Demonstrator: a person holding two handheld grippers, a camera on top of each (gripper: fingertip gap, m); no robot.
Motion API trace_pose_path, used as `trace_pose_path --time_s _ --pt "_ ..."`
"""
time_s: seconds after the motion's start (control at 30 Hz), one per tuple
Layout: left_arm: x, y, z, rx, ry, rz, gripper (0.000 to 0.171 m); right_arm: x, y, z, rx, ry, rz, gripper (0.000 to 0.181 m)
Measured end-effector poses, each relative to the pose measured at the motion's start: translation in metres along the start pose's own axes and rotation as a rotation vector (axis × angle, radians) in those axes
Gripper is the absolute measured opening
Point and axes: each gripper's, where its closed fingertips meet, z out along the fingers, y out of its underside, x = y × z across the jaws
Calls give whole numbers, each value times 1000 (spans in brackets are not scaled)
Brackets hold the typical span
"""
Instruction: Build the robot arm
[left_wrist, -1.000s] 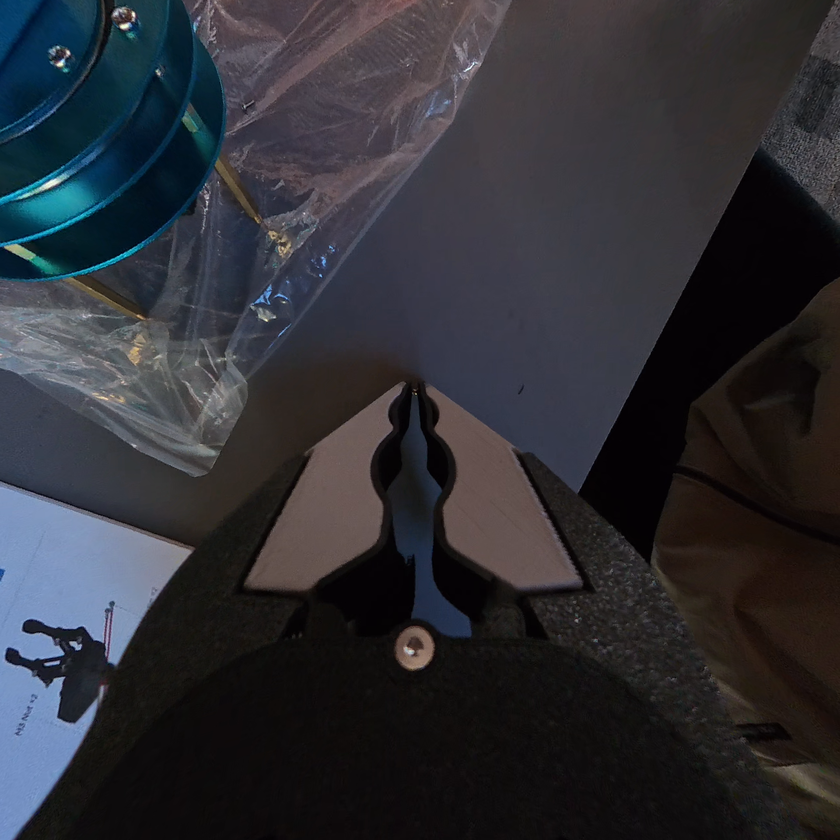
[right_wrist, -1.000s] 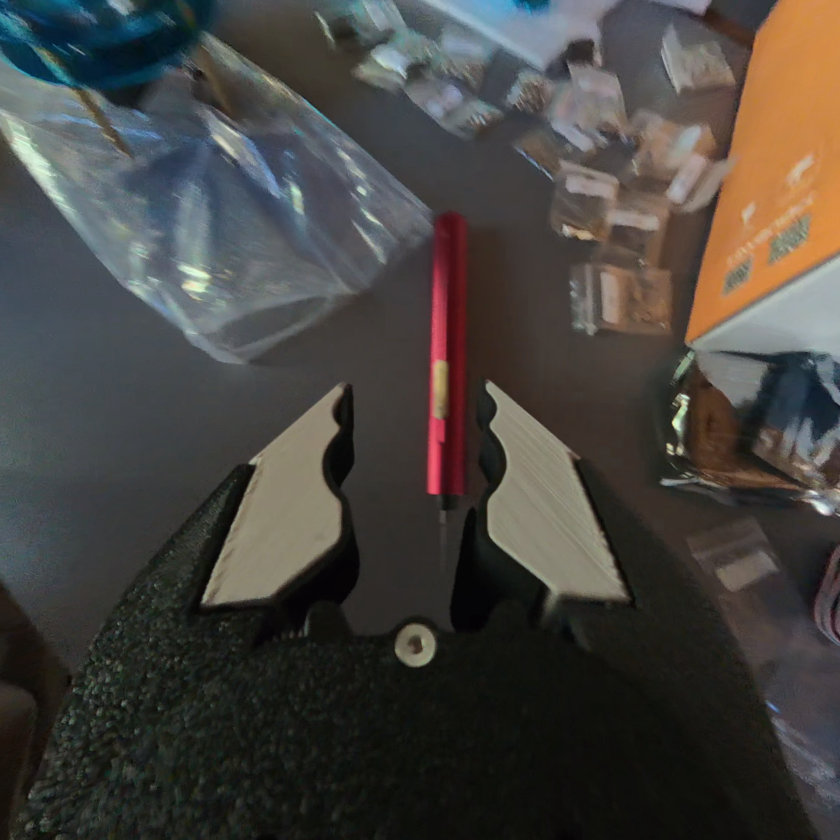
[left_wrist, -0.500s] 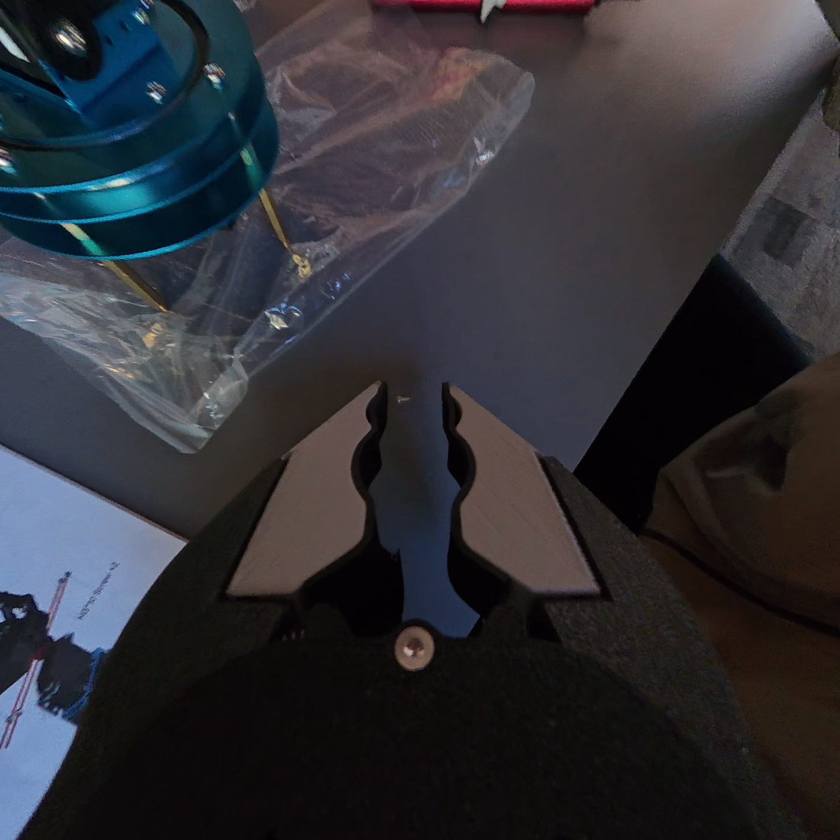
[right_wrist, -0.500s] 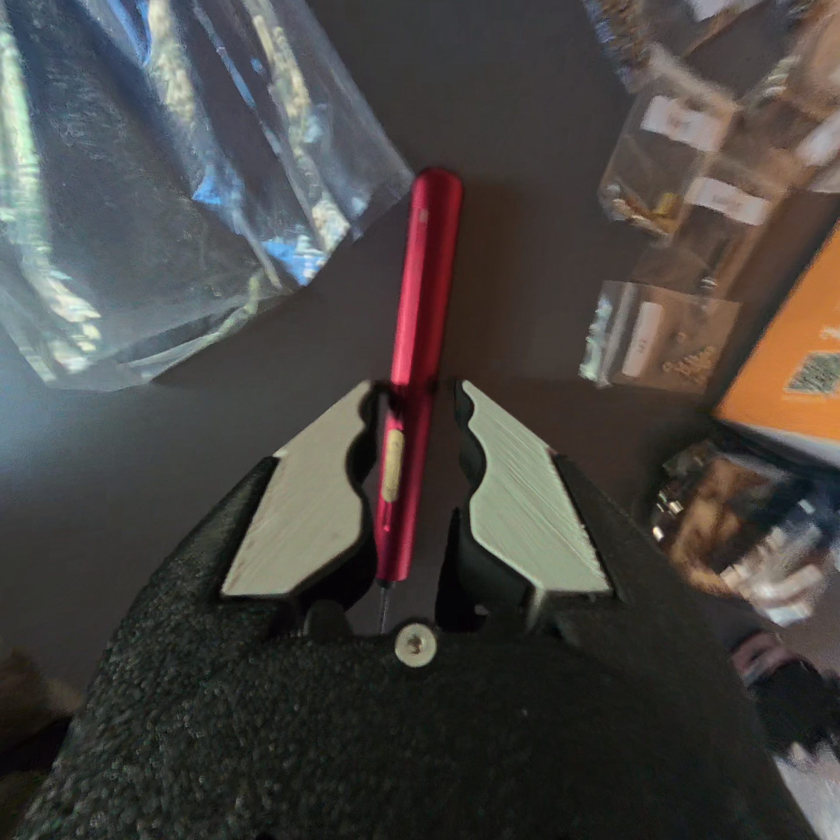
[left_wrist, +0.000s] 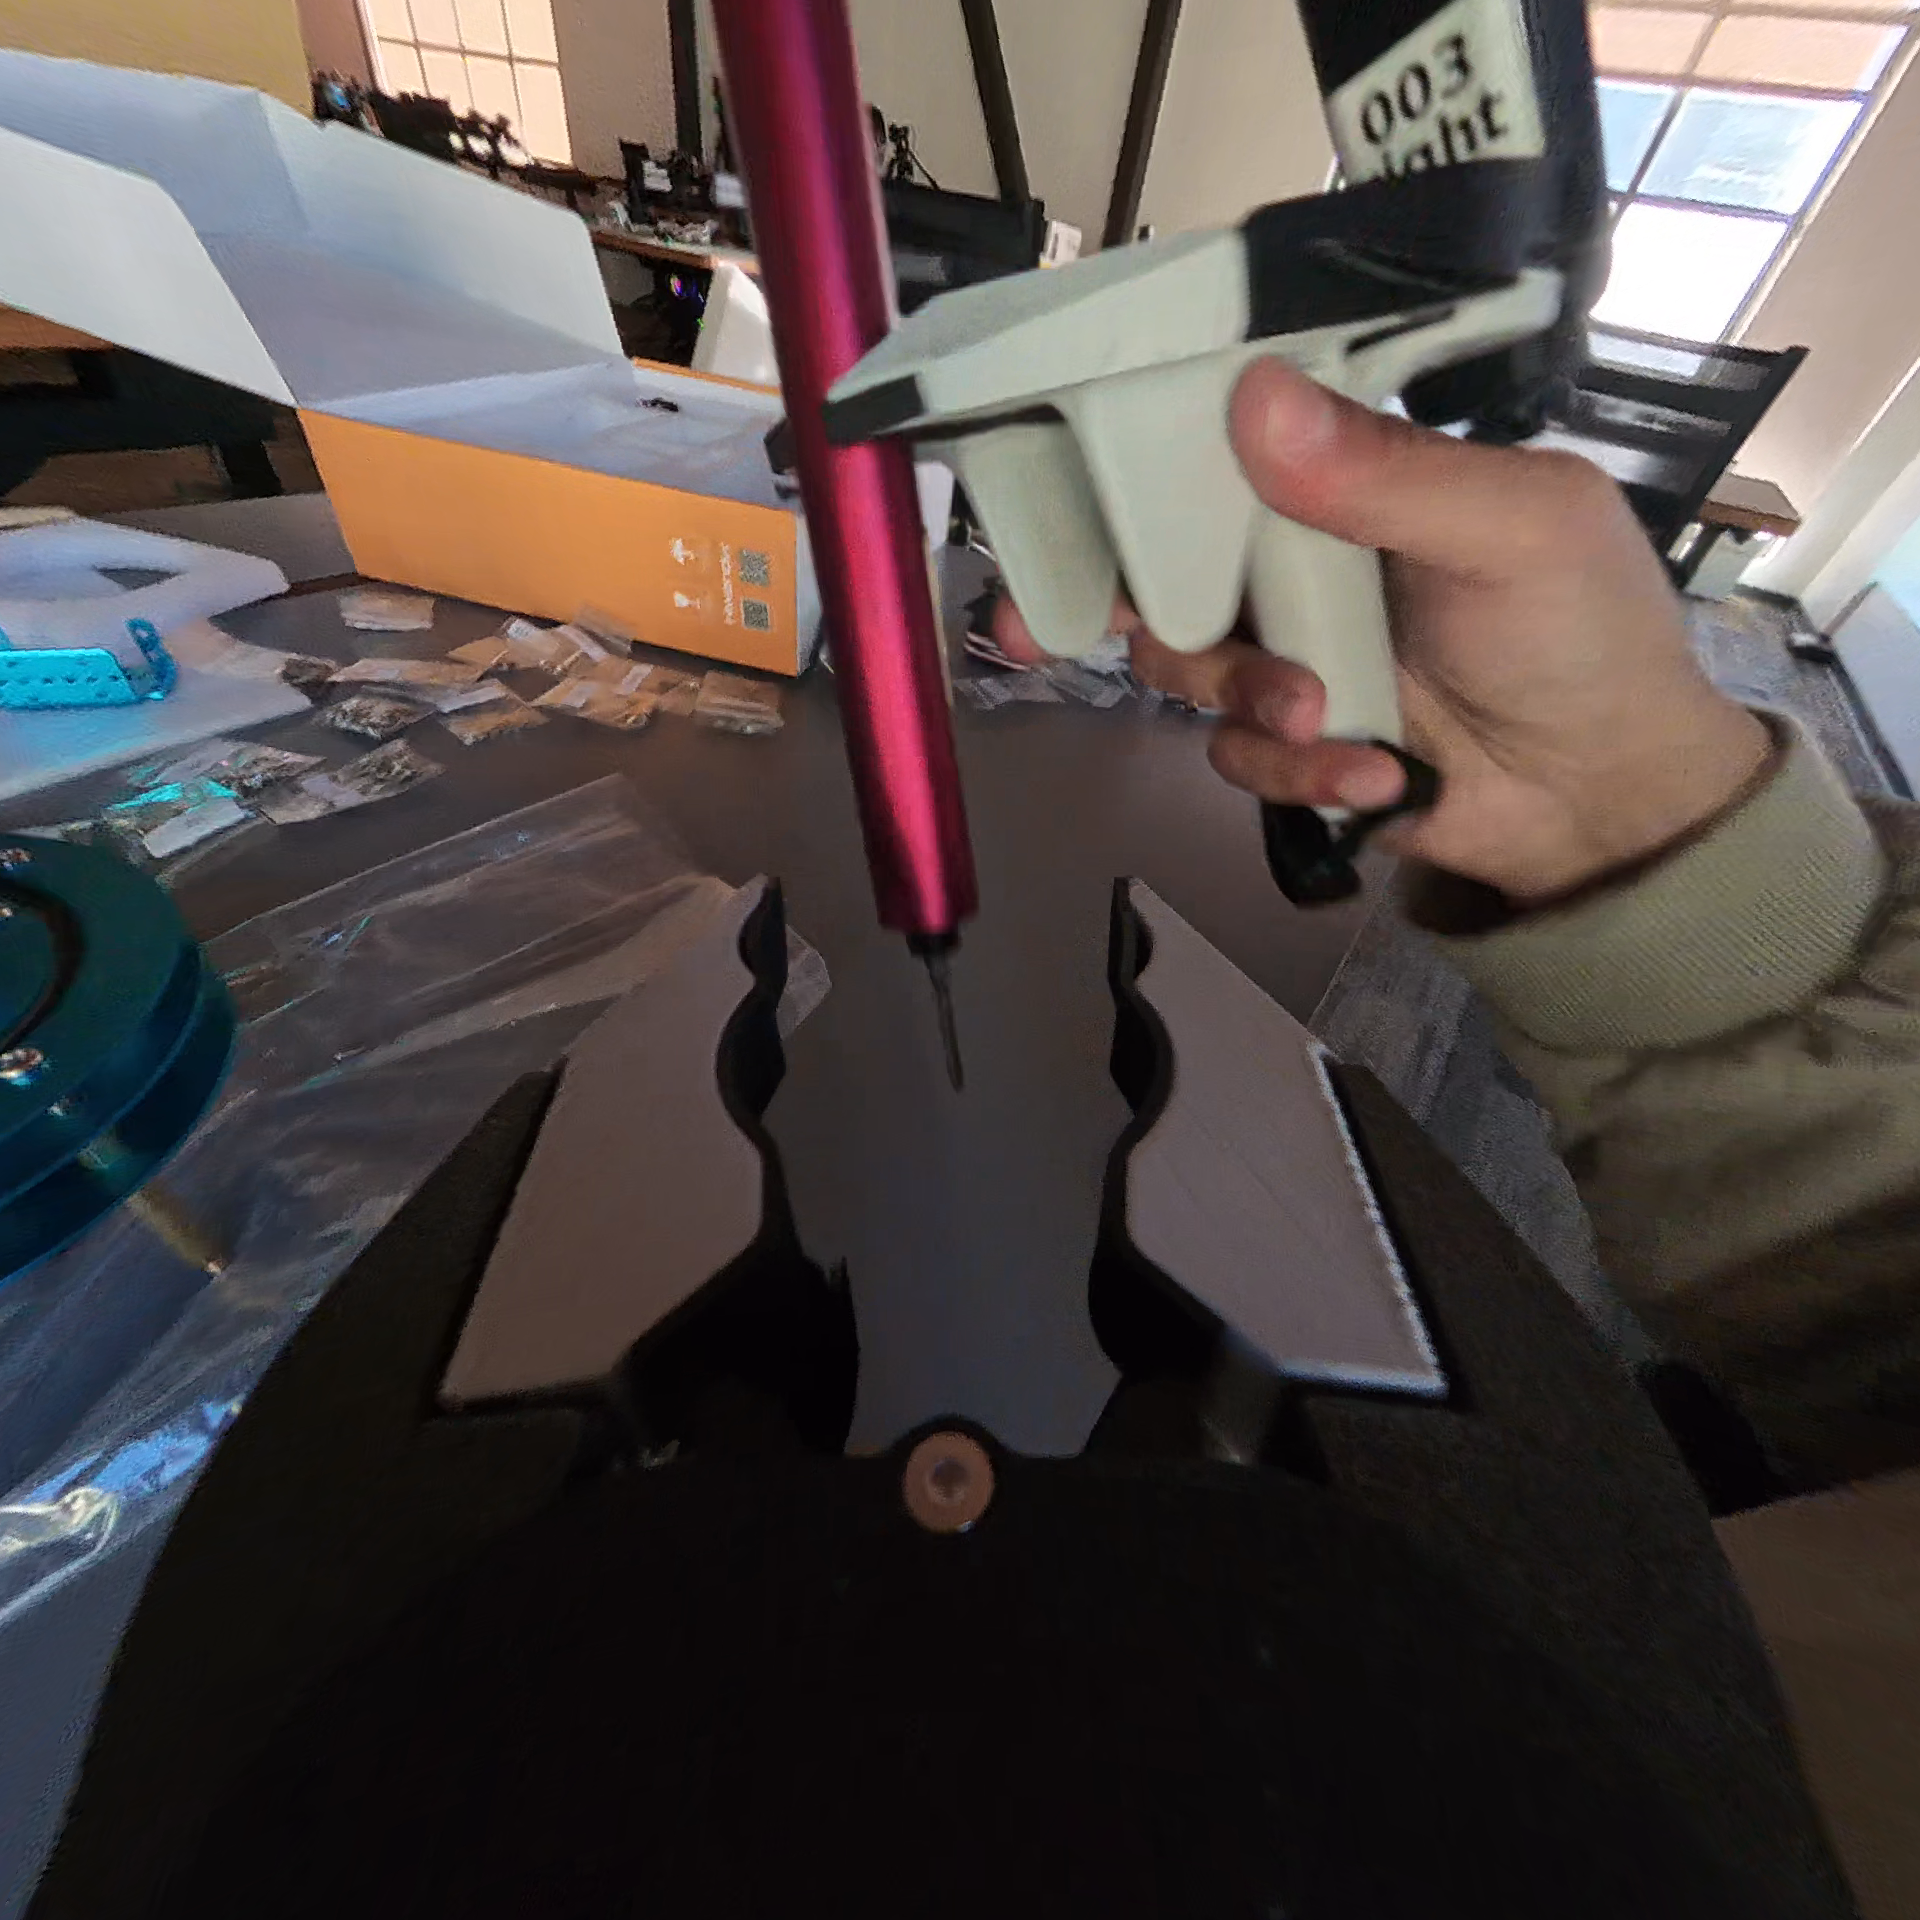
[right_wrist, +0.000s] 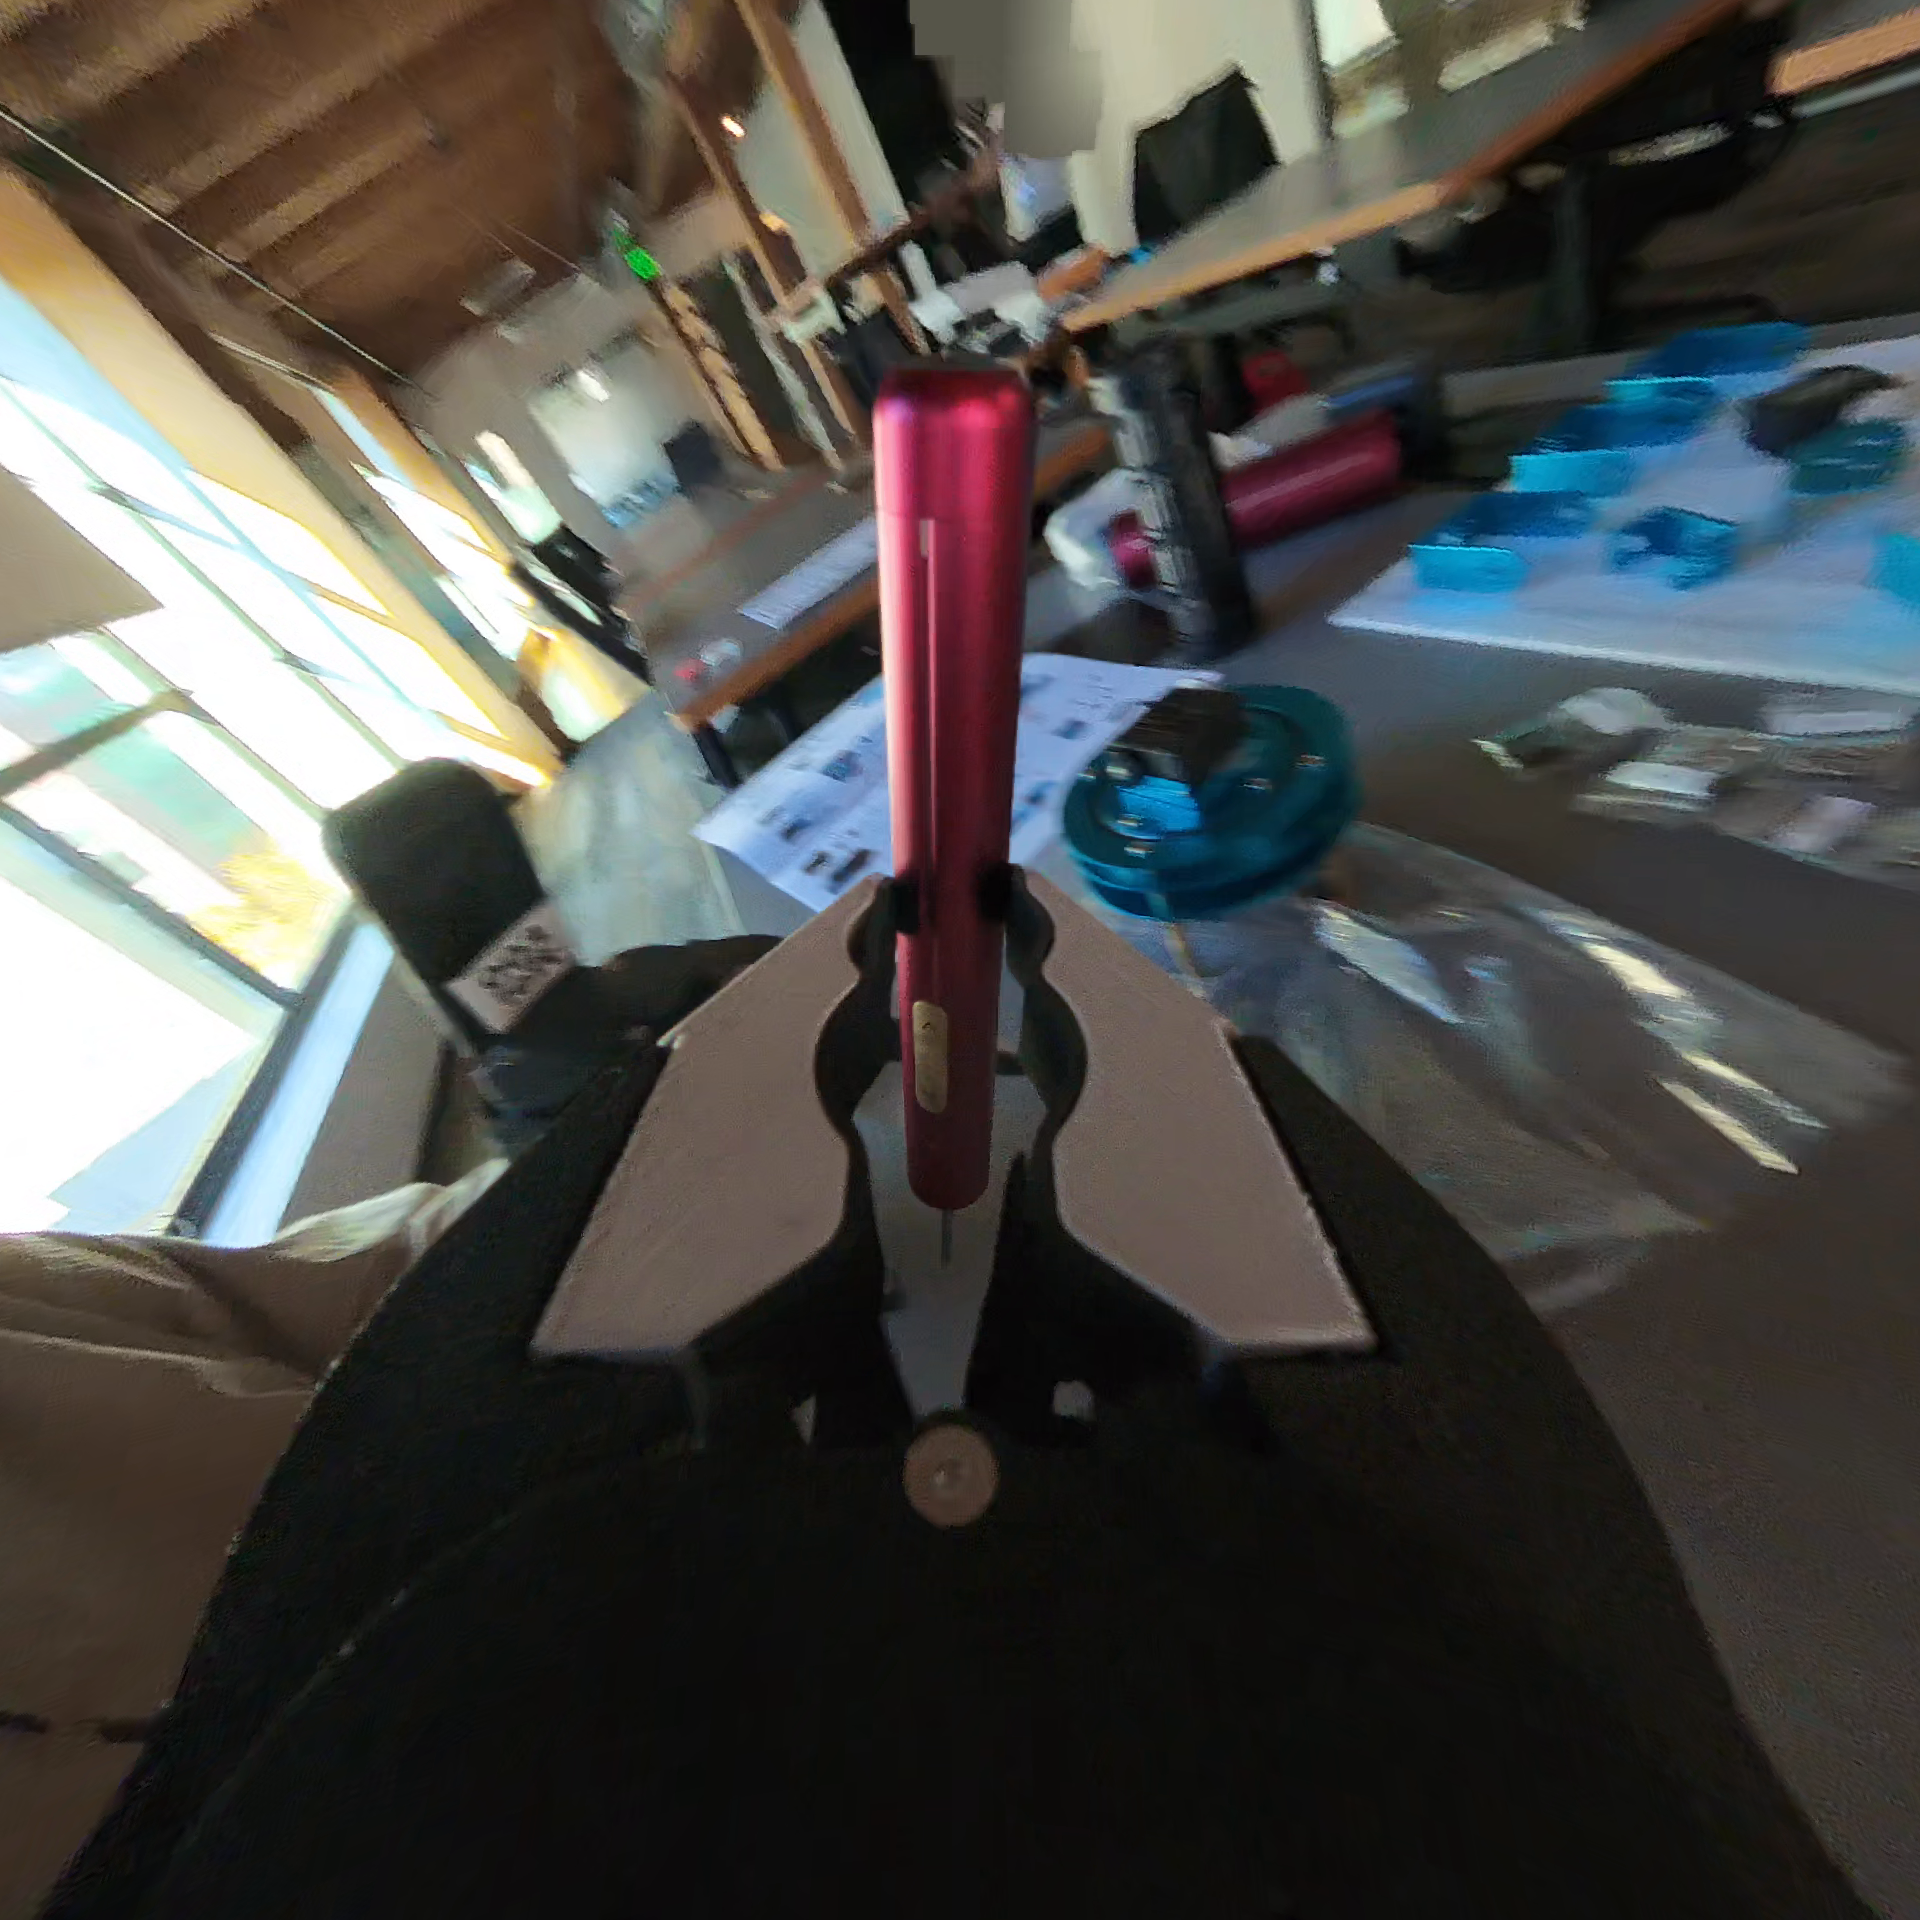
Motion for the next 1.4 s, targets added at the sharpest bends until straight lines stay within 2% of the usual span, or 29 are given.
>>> trace_pose_path --time_s 0.03,0.07,0.13,0.2,0.3,0.37,0.43,0.5,0.53,0.67,0.83,0.97,1.07,1.13,1.17,1.23,1.4 --pt "1 -2 0 11 -3 13 61 -18 2 1 28 -39 8 17" --pt "7 -4 -4 21 27 23 52 -33 4 2 45 -58 10 18" --pt "23 -9 -18 63 119 41 20 -52 7 0 82 -51 -34 18" --pt "34 -9 -33 50 199 39 17 -70 11 -4 75 -62 -138 19" --pt "69 -7 -68 -57 523 -97 16 -101 23 -15 51 -219 -333 23" --pt "92 -6 -96 -172 744 -201 15 -121 42 -25 23 -386 -473 33" --pt "111 -4 -123 -312 942 -308 16 -135 60 -30 -22 -525 -511 47" --pt "120 -2 -142 -430 1064 -414 21 -146 76 -33 -74 -624 -549 47" --pt "121 0 -149 -481 1102 -442 16 -151 83 -33 -89 -654 -580 47" --pt "120 1 -156 -579 1201 -565 16 -168 94 -26 -60 -726 -667 49" --pt "123 9 -151 -667 1297 -665 15 -166 104 -16 -78 -714 -788 25" --pt "129 16 -155 -729 1376 -662 16 -166 113 -18 -96 -703 -878 21" --pt "117 18 -143 -685 1306 -608 18 -153 108 -11 -125 -592 -866 20" --pt "92 22 -120 -587 1105 -472 29 -133 101 -3 -116 -451 -863 21" --pt "78 25 -110 -534 983 -361 38 -124 98 -1 -122 -399 -828 21" --pt "51 29 -98 -441 757 -102 40 -110 90 1 -94 -334 -758 20" --pt "25 34 -85 -339 356 463 39 -93 83 13 -34 -217 -580 21"
